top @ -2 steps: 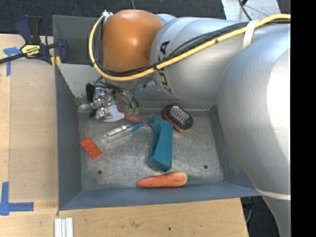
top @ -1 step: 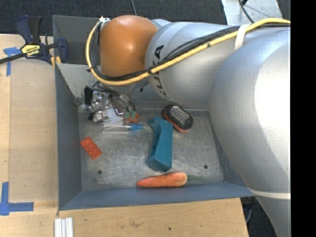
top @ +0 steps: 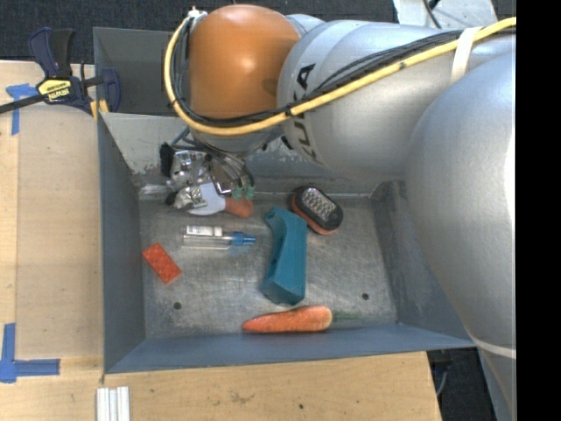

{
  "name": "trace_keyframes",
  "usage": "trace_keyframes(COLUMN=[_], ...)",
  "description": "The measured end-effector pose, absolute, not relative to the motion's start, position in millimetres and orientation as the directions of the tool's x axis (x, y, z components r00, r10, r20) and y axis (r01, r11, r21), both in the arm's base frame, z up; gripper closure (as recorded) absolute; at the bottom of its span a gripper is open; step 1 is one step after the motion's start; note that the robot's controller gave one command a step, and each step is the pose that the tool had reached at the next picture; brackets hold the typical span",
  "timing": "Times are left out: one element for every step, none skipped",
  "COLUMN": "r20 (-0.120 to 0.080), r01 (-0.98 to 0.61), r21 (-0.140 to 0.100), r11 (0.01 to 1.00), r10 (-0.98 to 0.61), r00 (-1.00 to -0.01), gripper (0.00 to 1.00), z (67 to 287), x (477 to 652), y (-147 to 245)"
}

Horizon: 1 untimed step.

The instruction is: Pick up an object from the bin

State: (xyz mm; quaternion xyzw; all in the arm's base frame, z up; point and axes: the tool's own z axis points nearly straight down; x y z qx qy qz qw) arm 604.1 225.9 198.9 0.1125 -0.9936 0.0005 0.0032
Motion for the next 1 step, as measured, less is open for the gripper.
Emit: trace_keyframes(r20=[0.0], r01=[-0.224], r21=[0.0], r11=[0.975], r10=[-0.224], r00=[-0.975], gripper=[1.0], z=[269.7], x=[606.9], y=[225.7])
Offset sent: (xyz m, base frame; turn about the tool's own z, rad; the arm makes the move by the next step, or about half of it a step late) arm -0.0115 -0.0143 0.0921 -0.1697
